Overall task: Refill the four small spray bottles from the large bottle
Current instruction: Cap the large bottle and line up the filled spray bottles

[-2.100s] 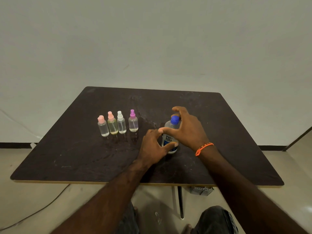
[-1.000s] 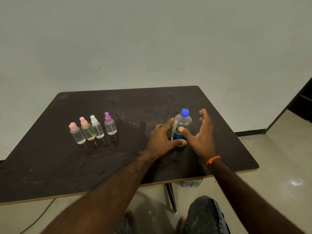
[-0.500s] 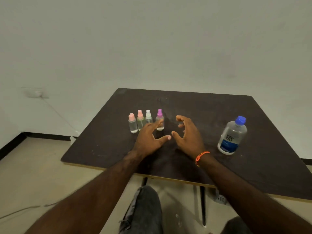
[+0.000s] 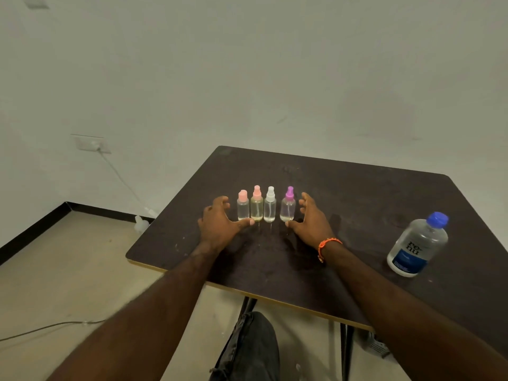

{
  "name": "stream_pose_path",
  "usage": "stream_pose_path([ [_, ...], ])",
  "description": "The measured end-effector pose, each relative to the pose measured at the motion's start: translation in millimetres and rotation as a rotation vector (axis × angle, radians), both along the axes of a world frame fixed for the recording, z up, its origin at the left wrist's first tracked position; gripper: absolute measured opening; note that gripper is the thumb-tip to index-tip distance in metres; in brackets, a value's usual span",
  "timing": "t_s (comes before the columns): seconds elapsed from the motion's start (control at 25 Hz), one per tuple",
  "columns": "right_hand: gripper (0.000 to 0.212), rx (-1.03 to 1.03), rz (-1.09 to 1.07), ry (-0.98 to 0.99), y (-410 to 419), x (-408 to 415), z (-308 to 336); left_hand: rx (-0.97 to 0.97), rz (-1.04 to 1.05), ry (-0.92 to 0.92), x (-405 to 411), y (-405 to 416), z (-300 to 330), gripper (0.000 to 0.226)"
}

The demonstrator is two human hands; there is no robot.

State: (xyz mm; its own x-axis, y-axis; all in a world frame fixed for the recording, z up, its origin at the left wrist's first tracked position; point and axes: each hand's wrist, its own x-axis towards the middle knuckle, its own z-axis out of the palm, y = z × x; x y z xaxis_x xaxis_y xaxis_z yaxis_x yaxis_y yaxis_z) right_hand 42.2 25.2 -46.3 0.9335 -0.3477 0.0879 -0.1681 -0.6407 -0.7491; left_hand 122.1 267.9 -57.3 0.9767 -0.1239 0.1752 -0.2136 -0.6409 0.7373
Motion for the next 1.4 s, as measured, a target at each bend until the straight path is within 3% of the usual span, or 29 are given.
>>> stream_pose_path([
  [0.12, 0.099, 0.041, 0.043, -0.002, 9, 13, 2, -0.068, -0.12, 0.159, 17, -10, 2, 0.107],
  [0.44, 0.097, 0.166, 0.092, 0.013, 10, 39, -3, -0.174, -0.408, 0.299, 57, -19, -8, 0.058],
  [0.68, 0.051, 0.203, 0.146, -0.001, 0, 58, -6, -0.101, -0.479, 0.282, 86, -25, -11, 0.051],
  [1.12, 0.04, 0.209, 0.033, -0.07, -60, 159, -9, -0.083, -0.561, 0.239, 201, -99, -2, 0.044],
  [1.28, 0.038, 0.191, 0.054, -0.053, -89, 224, -6, -0.137, -0.575, 0.227, 255, -123, 3, 0.028],
  [1.4, 0.041, 0.17, 0.087, -0.059, -103, 265, -10, -0.2, -0.594, 0.212, 286, -137, 4, 0.029],
])
